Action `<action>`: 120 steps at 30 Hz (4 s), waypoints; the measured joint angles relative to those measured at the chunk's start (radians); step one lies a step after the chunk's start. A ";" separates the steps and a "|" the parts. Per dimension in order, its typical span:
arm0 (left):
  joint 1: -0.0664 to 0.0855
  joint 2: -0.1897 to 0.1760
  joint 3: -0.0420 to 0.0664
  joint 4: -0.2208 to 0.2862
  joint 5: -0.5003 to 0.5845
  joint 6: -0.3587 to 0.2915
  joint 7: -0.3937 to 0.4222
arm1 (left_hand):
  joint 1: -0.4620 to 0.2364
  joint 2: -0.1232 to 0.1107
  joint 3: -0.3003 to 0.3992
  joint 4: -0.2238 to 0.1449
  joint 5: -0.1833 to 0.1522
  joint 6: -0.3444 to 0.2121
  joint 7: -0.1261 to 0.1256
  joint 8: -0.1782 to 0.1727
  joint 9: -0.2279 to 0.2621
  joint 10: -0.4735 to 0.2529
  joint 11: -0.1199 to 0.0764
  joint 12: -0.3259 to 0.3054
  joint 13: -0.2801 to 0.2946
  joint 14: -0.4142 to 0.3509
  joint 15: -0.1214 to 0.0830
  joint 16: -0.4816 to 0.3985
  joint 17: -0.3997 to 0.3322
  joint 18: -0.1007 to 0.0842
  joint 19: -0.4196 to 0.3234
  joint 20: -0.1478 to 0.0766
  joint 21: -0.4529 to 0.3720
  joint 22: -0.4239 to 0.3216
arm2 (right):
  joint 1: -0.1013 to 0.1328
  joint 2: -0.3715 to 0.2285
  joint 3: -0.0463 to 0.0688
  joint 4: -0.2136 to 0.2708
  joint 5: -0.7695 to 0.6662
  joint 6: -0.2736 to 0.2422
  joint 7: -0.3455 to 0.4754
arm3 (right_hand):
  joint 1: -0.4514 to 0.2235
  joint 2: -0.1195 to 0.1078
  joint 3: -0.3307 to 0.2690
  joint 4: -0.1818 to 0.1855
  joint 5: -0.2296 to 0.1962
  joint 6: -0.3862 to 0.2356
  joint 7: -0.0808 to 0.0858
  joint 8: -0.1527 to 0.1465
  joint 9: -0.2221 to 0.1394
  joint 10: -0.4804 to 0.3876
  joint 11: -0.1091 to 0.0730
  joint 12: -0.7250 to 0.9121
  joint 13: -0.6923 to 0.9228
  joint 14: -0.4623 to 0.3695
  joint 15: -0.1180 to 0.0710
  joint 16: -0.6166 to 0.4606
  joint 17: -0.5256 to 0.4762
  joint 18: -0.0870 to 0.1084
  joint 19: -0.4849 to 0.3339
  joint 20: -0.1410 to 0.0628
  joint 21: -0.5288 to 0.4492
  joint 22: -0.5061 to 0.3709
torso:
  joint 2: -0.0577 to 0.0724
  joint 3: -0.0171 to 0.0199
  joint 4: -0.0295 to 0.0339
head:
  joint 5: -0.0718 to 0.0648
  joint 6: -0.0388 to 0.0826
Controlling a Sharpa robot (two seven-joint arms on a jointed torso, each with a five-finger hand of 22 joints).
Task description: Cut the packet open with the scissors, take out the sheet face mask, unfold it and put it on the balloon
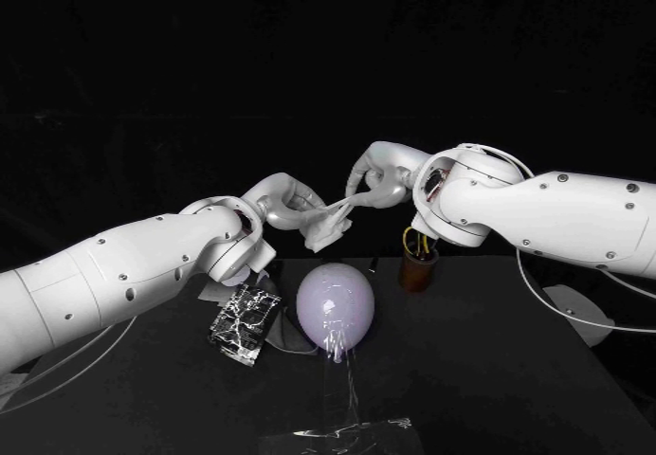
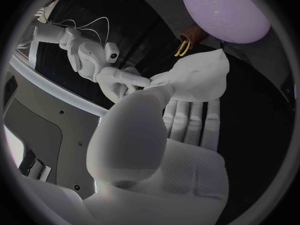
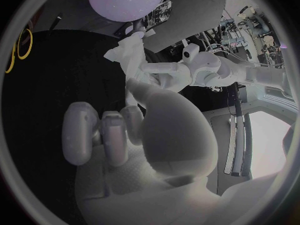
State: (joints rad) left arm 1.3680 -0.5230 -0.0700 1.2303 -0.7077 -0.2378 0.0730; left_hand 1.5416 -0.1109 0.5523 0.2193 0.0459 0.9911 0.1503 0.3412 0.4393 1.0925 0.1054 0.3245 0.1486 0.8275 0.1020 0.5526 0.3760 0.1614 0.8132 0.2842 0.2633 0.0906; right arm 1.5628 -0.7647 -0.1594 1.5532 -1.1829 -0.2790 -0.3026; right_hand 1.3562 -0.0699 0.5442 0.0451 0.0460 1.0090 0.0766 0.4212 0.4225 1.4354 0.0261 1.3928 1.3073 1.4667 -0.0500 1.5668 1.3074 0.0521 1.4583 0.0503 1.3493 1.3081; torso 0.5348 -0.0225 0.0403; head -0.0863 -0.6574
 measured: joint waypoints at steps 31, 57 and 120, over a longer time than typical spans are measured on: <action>0.000 0.009 0.000 -0.013 -0.004 -0.032 -0.011 | -0.023 -0.012 0.043 -0.029 0.000 -0.002 -0.002 0.010 0.001 0.009 -0.002 0.004 0.004 0.005 -0.005 0.010 0.002 -0.001 0.007 0.000 0.014 0.004 | -0.018 0.022 -0.013 -0.050 0.171 -0.025 -0.018 | -0.157 -0.134 -0.169 0.149 0.010 -0.160 0.081 -0.116 -0.029 -0.183 0.049 -0.360 -0.106 0.000 0.050 -0.039 0.000 0.048 -0.132 0.050 -0.480 0.000 | 0.001 -0.0010 0.0007 | 0.004 0.001; 0.000 0.007 0.002 -0.018 0.048 -0.077 -0.020 | -0.042 -0.021 0.073 -0.045 0.000 -0.002 -0.002 0.015 0.010 0.012 -0.005 0.008 0.008 0.009 -0.009 0.016 0.002 0.009 0.007 0.000 0.023 0.008 | -0.223 -0.018 -0.031 -0.033 0.476 -0.390 0.228 | -0.036 -0.116 -0.239 0.176 0.016 -0.141 0.074 -0.137 -0.046 -0.124 0.047 -0.240 -0.047 0.000 0.050 -0.003 0.001 0.047 -0.071 0.054 -0.376 -0.001 | 0.000 0.0005 -0.0001 | 0.004 0.001; 0.000 0.002 0.003 0.001 0.095 -0.092 -0.021 | -0.059 -0.030 0.084 -0.051 0.001 -0.002 -0.006 0.017 0.016 0.012 -0.004 0.007 0.009 0.009 -0.009 0.015 0.002 0.000 0.007 0.000 0.026 0.009 | -0.273 0.118 -0.031 -0.148 0.647 -0.527 0.441 | 0.097 -0.016 -0.248 0.126 0.007 0.016 0.013 -0.065 -0.033 -0.058 0.006 -0.095 0.004 0.001 0.015 0.000 0.000 0.031 -0.021 0.021 -0.205 0.000 | 0.001 -0.0005 0.0006 | 0.008 -0.004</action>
State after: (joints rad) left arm 1.3680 -0.5209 -0.0674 1.2312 -0.6125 -0.3295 0.0519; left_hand 1.4825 -0.1412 0.6364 0.1681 0.0464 0.9887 0.1448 0.3584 0.4556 1.1042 0.1010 0.3319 0.1573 0.8365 0.0932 0.5680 0.3776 0.1615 0.8203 0.2840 0.2898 0.0998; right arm 1.2898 -0.6468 -0.1900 1.4047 -0.5361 -0.8055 0.1383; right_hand 1.4533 -0.0862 0.2962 0.1715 0.0532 1.0253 0.0895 0.3558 0.3891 1.3773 0.0317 1.2974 1.3109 1.4676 -0.0351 1.5666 1.3073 0.0836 1.4378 0.0717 1.1441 1.3081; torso 0.5356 -0.0230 0.0408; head -0.0784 -0.6610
